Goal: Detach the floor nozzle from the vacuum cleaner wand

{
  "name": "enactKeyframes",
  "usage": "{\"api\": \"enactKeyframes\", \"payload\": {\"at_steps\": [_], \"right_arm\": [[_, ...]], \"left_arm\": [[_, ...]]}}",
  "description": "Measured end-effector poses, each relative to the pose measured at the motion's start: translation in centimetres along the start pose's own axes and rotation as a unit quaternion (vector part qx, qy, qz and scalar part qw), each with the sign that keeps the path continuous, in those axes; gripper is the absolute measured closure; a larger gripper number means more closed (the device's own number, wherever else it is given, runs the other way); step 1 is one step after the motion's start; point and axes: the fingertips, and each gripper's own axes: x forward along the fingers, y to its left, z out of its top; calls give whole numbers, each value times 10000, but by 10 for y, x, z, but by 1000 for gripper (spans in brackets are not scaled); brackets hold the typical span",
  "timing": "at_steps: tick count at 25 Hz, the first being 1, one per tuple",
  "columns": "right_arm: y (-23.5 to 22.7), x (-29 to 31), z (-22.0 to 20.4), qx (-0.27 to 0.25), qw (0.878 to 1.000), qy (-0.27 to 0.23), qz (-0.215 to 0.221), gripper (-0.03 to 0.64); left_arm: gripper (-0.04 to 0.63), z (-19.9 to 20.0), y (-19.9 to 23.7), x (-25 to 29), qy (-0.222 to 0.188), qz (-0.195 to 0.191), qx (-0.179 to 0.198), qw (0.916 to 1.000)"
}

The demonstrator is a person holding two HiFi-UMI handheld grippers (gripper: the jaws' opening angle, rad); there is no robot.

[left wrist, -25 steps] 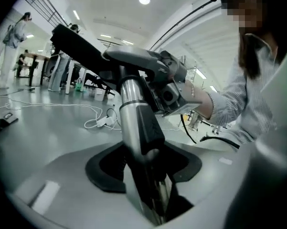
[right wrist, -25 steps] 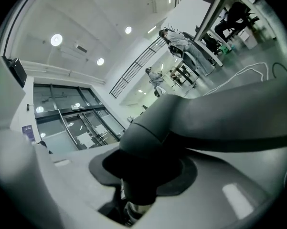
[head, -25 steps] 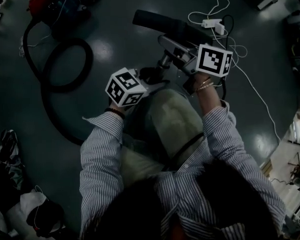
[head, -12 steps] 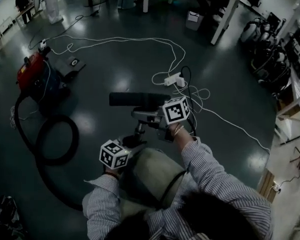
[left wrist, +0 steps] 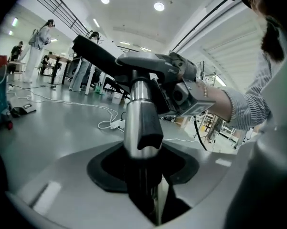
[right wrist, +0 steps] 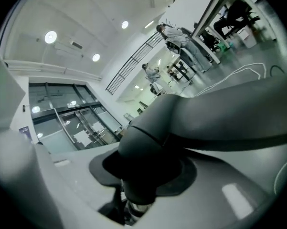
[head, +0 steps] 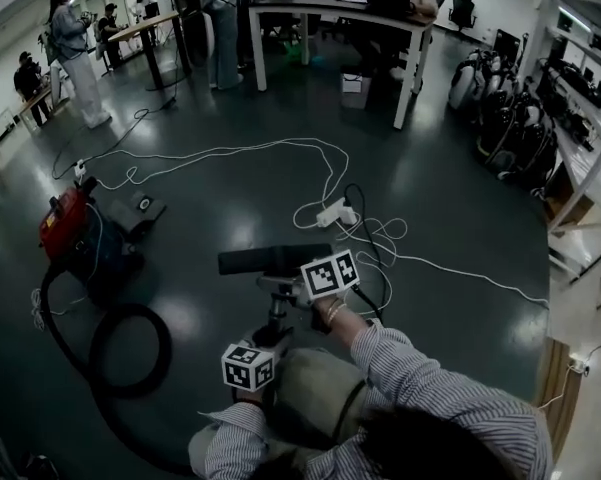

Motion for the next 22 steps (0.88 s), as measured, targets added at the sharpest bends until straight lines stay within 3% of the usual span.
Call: {"api": "enactKeyframes", "payload": {"at_steps": [3,7,12,22], "right_arm": [[-12,1,-4,153,9992,-117,-351,469],[4,0,-3,-42,10000,68,49,466],[2,5,-7,-4,9998,-33,185,466],[25,-7,-9,-550,9874,322,1447,468]], "left_arm": [[437,-5,4,2,-1,68,-9,10000],[436,-2,2,-3,-10,47,153,9999],[436,-7,5,-5,-23,39,49,10000],[423,1,-1,-6,-302,-248,203,9990]]}}
